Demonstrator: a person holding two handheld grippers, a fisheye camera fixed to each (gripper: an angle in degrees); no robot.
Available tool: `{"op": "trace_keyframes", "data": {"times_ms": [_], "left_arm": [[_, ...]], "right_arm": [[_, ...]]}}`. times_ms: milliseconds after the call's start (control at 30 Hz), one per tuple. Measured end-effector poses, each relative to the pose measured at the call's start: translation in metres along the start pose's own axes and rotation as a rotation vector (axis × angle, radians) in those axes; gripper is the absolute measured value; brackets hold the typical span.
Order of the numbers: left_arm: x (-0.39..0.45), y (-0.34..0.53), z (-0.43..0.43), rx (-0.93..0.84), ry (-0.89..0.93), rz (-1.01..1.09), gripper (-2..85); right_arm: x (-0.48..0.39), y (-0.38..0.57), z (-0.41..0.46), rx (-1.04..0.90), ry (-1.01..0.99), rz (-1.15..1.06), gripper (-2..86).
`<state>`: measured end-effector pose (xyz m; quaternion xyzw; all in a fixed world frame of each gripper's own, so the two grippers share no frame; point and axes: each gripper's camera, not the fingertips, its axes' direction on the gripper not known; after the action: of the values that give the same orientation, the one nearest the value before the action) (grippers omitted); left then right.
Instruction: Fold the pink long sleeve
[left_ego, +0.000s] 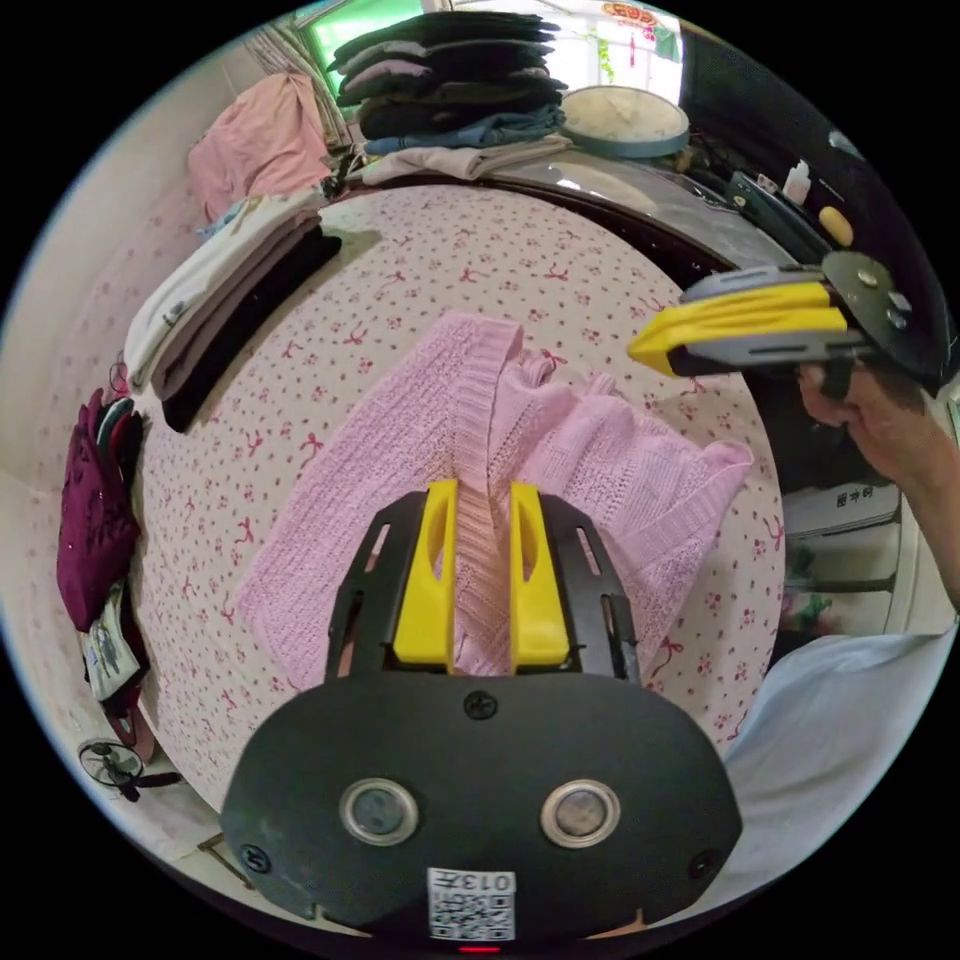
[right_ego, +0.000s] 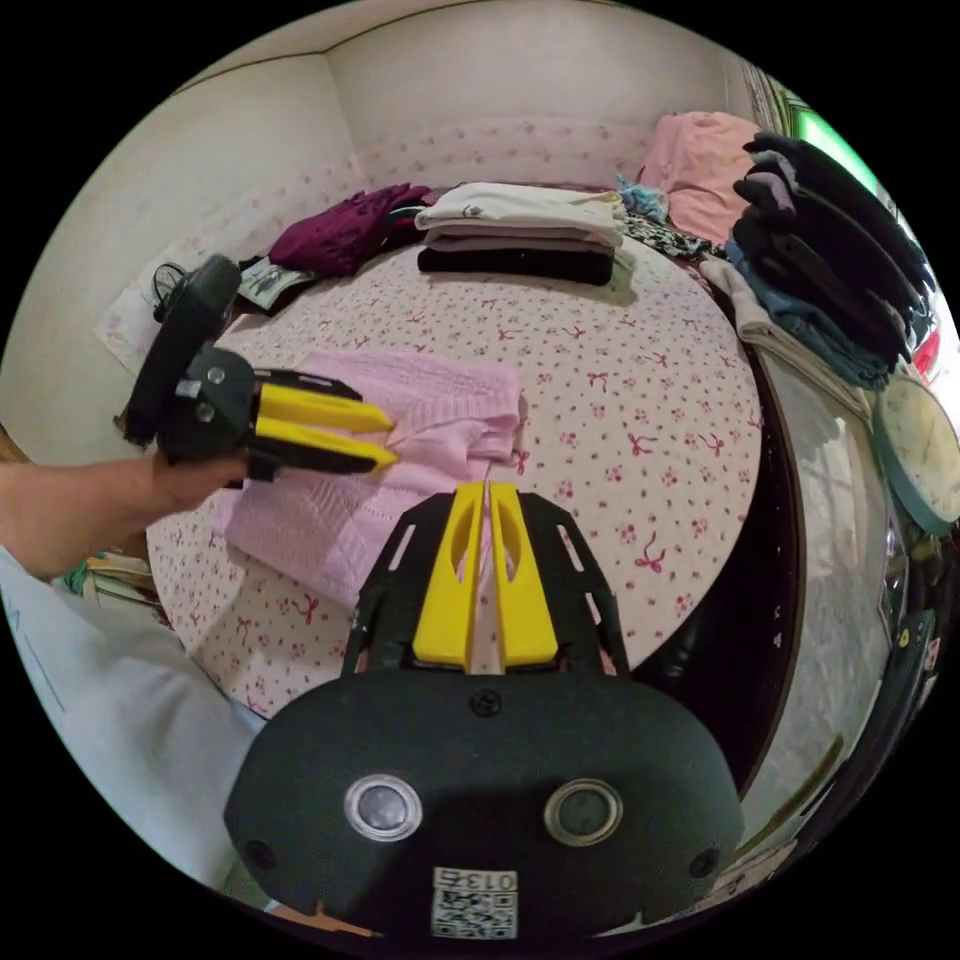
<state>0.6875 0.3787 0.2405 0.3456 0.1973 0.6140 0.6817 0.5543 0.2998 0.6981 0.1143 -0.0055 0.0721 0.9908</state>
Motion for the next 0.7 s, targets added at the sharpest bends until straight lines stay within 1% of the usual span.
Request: {"op": "trace_keyframes", "data": {"times_ms": [100, 200, 267, 300, 333, 433, 467, 500, 567, 600, 700], "left_arm": [[-0.005, 0.001, 0.004, 0.022, -0.002, -0.022, 7.7], [-0.005, 0.006, -0.008, 0.087, -0.029, -0.035, 7.6], [-0.004, 0.008, -0.011, 0.110, -0.018, -0.028, 7.6], [-0.002, 0.008, -0.007, 0.103, -0.014, -0.020, 7.7], [-0.001, 0.008, -0.001, 0.084, -0.007, -0.010, 7.8], [-0.005, 0.008, 0.016, 0.047, 0.002, -0.016, 7.6], [-0.007, 0.009, 0.017, 0.051, 0.003, -0.020, 7.6], [-0.011, 0.010, 0.019, 0.052, 0.009, -0.025, 7.6], [-0.016, 0.013, 0.018, 0.057, 0.014, -0.027, 7.4], [-0.018, 0.016, 0.016, 0.071, 0.011, -0.024, 7.3], [-0.020, 0.025, 0.016, 0.083, -0.019, -0.003, 6.9]], "right_arm": [[0.008, -0.025, 0.011, 0.014, -0.028, 0.014, 3.2], [0.017, -0.045, 0.026, -0.009, -0.062, 0.028, 5.8], [0.025, -0.056, 0.038, -0.054, -0.152, 0.045, 5.8], [0.026, -0.058, 0.040, -0.060, -0.166, 0.043, 5.8], [0.025, -0.062, 0.045, -0.075, -0.164, 0.025, 5.2], [0.017, -0.070, 0.060, -0.122, -0.067, -0.072, 3.2], [0.018, -0.072, 0.059, -0.112, -0.040, -0.094, 2.5], [0.019, -0.073, 0.059, -0.116, -0.024, -0.097, 2.1], [0.026, -0.075, 0.051, -0.103, 0.082, -0.058, 1.0], [0.028, -0.075, 0.046, -0.077, 0.091, -0.054, 0.8], [0.035, -0.072, 0.027, -0.004, -0.009, -0.024, 0.5]]}}
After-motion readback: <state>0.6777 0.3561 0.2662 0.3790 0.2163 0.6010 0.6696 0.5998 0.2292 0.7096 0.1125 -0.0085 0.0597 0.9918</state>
